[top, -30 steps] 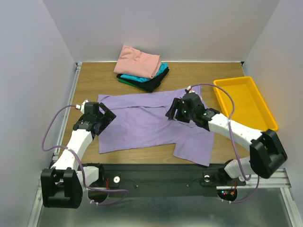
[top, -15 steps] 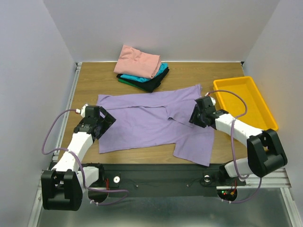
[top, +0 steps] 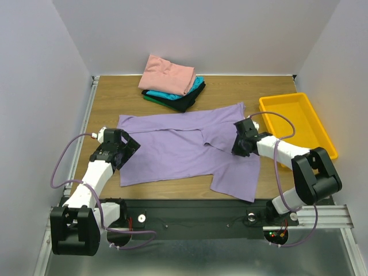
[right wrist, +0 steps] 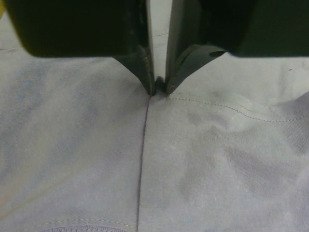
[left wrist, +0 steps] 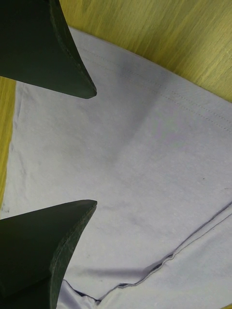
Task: Fold and stack the t-shirts
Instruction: Fold the tshirt
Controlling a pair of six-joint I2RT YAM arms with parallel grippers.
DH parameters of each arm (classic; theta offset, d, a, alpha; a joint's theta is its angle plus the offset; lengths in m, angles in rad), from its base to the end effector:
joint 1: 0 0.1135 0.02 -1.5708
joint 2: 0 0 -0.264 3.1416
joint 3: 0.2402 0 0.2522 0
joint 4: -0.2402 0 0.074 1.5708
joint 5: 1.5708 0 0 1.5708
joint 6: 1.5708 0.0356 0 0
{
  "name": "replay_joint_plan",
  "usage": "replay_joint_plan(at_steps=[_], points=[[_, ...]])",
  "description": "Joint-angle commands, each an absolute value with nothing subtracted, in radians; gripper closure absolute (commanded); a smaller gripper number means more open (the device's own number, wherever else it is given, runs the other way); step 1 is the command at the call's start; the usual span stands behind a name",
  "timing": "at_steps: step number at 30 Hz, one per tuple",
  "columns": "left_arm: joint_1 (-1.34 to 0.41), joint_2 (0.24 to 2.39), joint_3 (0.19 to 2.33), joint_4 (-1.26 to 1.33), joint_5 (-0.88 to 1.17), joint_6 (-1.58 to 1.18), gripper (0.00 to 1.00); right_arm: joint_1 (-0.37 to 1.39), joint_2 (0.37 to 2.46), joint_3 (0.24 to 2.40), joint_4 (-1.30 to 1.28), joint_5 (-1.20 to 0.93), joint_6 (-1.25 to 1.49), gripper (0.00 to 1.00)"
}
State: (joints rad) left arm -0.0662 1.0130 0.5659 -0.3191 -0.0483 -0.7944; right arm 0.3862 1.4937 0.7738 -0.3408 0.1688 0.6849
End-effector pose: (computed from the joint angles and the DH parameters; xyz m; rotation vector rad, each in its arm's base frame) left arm 0.2057 -0.0119 0.2097 -0.8652 2.2020 -0.3680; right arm 0.2585 0.0987 0.1651 0.4461 2.5770 0.1576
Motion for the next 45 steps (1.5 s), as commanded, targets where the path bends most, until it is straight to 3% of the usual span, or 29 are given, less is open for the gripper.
replay_joint_plan(at_steps=[1, 8, 19, 34, 37, 43, 44, 45], points=[[-0.072, 1.008, 0.566, -0.314, -0.069, -0.793, 0.02, 0.383, 1.496, 0.815, -0.334, 0.181, 0.684, 0.85], [-0.072, 1.006, 0.568, -0.316, -0.064, -0.792, 0.02, 0.384, 1.445, 0.822, -0.336, 0.164, 0.666, 1.00], [-0.072, 1.000, 0.568, -0.313, -0.061, -0.790, 0.01, 0.383, 1.361, 0.804, -0.443, 0.248, 0.658, 1.00], [-0.072, 1.023, 0.575, -0.296, -0.072, -0.788, 0.02, 0.383, 1.408, 0.804, -0.544, 0.391, 0.700, 0.97], [-0.072, 1.022, 0.592, -0.299, -0.080, -0.795, 0.02, 0.383, 1.396, 0.819, -0.561, 0.400, 0.689, 0.91], [-0.072, 1.040, 0.624, -0.246, -0.078, -0.808, 0.02, 0.383, 1.362, 0.911, -0.566, 0.347, 0.641, 0.29], [-0.072, 1.046, 0.641, -0.232, -0.072, -0.805, 0.01, 0.383, 1.364, 0.929, -0.565, 0.348, 0.634, 0.02], [-0.072, 1.070, 0.655, -0.204, -0.071, -0.802, 0.02, 0.383, 1.374, 0.952, -0.563, 0.359, 0.621, 0.00]])
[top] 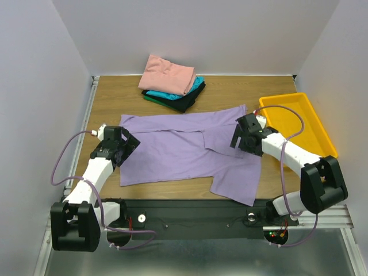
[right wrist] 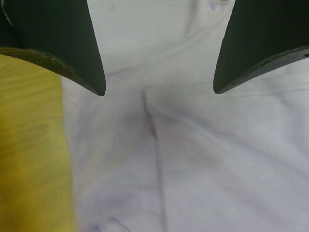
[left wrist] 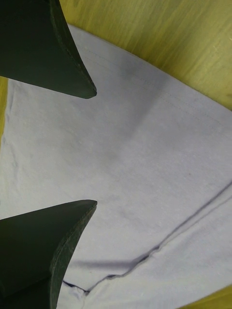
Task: Fold and stack the t-shirts
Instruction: Fold the tshirt
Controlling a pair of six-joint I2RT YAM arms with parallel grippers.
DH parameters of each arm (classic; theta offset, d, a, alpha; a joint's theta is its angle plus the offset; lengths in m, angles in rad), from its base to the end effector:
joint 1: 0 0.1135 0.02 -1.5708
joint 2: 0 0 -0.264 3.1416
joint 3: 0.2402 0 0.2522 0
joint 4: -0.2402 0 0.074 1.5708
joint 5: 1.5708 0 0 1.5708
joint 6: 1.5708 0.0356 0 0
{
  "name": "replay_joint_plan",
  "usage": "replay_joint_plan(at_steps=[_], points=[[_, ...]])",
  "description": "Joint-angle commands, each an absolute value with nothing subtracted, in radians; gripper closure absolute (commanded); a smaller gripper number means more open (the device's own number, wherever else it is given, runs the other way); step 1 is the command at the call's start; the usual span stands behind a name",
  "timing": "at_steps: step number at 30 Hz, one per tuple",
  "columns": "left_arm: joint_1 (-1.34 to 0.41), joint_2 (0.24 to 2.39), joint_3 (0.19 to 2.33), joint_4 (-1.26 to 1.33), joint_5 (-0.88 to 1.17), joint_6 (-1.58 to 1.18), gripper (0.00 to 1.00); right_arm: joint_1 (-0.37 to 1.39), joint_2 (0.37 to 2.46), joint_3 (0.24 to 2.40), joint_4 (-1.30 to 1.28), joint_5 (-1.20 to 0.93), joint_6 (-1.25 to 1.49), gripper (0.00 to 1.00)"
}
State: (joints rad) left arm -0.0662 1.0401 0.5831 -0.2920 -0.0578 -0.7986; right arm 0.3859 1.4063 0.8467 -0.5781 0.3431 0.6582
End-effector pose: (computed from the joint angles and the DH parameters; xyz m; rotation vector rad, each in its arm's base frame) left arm 0.2126 -0.0120 0.2124 -0.8680 2.1809 -0.3669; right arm 0.2466 0.0873 0.1971 0.4507 2.5603 -0.1051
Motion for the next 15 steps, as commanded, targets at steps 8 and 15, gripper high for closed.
replay_joint_plan(at_steps=[8, 15], points=[[-0.069, 1.322, 0.886, -0.098, -0.057, -0.742, 0.02, 0.377, 1.587, 1.192, -0.477, 0.347, 0.551, 0.00], [-0.067, 1.648, 1.058, -0.039, 0.050, -0.661, 0.02, 0.353, 1.839, 1.376, -0.400, 0.239, 0.512, 0.00]])
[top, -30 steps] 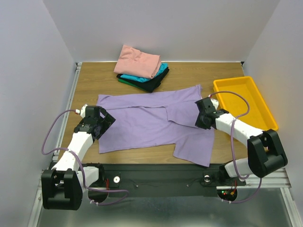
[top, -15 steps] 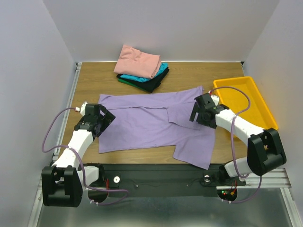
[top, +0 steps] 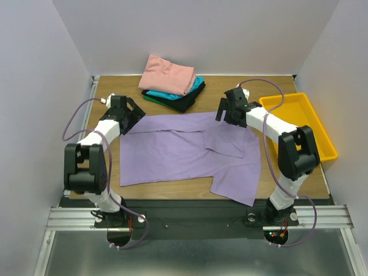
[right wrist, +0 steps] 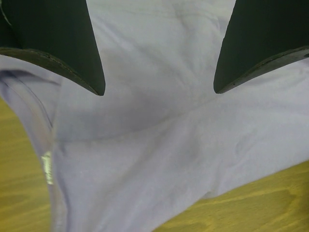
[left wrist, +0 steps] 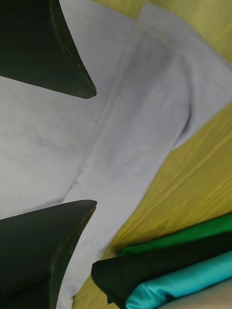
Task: Fold and stack the t-shirts
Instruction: Fold the tshirt
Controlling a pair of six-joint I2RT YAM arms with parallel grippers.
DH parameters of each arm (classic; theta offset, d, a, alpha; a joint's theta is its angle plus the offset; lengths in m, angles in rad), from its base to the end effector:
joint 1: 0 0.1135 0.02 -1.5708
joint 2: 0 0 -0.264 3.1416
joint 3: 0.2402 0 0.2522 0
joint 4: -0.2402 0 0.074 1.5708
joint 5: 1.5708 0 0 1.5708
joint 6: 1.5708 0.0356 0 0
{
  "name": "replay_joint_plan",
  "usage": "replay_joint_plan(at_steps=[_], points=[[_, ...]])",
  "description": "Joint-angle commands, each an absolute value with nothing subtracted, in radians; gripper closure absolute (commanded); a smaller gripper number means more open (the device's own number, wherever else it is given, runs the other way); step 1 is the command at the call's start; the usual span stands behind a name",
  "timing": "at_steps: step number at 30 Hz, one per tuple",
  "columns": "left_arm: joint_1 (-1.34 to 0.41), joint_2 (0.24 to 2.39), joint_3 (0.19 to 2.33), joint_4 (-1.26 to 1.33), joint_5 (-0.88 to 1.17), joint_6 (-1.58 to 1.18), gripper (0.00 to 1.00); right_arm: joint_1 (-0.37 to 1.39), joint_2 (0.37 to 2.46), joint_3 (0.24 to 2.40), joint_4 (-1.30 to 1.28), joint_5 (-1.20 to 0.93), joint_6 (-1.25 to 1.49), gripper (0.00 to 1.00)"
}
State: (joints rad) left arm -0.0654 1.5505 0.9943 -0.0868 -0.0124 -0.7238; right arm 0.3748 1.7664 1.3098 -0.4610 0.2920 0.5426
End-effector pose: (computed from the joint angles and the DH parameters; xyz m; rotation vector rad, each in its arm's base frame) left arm 0.3414 -0.0219 0.2334 -0.7328 2.1236 -0.4192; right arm 0.3605 0.1308 0.2325 0.3246 2.4137 0.0441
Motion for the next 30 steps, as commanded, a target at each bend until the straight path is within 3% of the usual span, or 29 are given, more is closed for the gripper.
replay_joint_plan(at_steps=[1, 9, 22, 26, 30], points=[[-0.067, 1.676, 1.071, -0.032, 0.057, -0.654, 0.02, 0.341, 1.865, 1.397, -0.394, 0.224, 0.512, 0.00], [-0.067, 1.923, 1.198, -0.017, 0.077, -0.629, 0.02, 0.279, 2.020, 1.402, -0.347, 0.153, 0.528, 0.00], [-0.067, 2.058, 1.414, -0.101, 0.054, -0.617, 0.02, 0.207, 2.129, 1.494, -0.325, 0.106, 0.489, 0.00], [-0.067, 1.994, 1.386, -0.127, 0.055, -0.621, 0.02, 0.207, 2.047, 1.476, -0.325, 0.089, 0.469, 0.00], [-0.067, 1.788, 1.266, -0.178, -0.024, -0.653, 0.02, 0.206, 1.860, 1.395, -0.324, 0.072, 0.430, 0.00]])
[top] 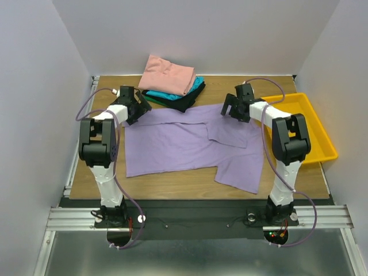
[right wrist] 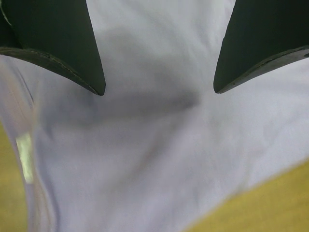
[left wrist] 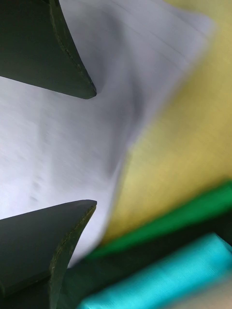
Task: Fold and stack the t-shirts
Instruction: Fold the tshirt
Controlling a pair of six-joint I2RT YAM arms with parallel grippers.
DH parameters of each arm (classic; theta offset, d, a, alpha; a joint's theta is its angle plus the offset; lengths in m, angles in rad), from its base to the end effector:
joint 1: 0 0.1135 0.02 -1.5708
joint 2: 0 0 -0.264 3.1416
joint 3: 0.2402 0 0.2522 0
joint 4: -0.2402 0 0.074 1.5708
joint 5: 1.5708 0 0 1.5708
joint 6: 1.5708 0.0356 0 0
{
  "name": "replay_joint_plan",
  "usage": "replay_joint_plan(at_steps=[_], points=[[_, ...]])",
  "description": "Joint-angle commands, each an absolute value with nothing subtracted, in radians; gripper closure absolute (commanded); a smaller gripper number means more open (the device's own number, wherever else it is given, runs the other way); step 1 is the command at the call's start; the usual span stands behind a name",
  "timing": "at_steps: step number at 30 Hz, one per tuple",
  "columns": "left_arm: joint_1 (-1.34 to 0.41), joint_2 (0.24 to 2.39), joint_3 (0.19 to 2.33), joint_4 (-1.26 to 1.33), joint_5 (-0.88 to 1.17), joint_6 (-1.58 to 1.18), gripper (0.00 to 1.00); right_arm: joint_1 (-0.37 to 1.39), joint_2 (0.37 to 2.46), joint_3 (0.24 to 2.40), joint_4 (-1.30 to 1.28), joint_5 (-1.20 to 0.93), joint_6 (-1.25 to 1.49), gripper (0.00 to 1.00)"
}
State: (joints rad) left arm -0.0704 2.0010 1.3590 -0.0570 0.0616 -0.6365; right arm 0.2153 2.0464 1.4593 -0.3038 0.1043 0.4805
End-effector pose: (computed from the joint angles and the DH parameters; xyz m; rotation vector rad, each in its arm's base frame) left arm 0.4448 -0.0336 0.1843 -0.6125 2.2243 -0.4386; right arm 0.4373 0.0918 0.1774 0.3707 2.4351 0.1761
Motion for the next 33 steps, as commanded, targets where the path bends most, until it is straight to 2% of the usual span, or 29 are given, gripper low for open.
replay_joint_plan(at_steps=[1, 7, 10, 16, 18, 27, 33], points=[[-0.067, 1.748, 1.237, -0.193, -0.041, -0.664, 0.02, 0.209, 1.815, 1.369, -0.324, 0.066, 0.428, 0.00], [-0.077, 1.409, 0.863, -0.258, -0.037, -0.782, 0.02, 0.209, 1.460, 0.998, -0.290, 0.126, 0.517, 0.00], [-0.087, 1.254, 0.697, -0.323, -0.020, -0.828, 0.01, 0.209, 1.350, 0.855, -0.284, 0.143, 0.560, 0.00], [-0.097, 0.988, 0.543, -0.488, -0.133, -0.937, 0.02, 0.209, 1.213, 0.749, -0.284, 0.178, 0.587, 0.00], [-0.098, 0.936, 0.502, -0.476, -0.115, -0.977, 0.02, 0.209, 1.204, 0.741, -0.282, 0.186, 0.592, 0.00], [-0.121, 0.971, 0.489, -0.540, -0.143, -1.046, 0.01, 0.209, 1.218, 0.741, -0.282, 0.222, 0.581, 0.00], [-0.133, 1.106, 0.506, -0.519, -0.170, -1.048, 0.04, 0.207, 1.209, 0.738, -0.282, 0.238, 0.572, 0.00]])
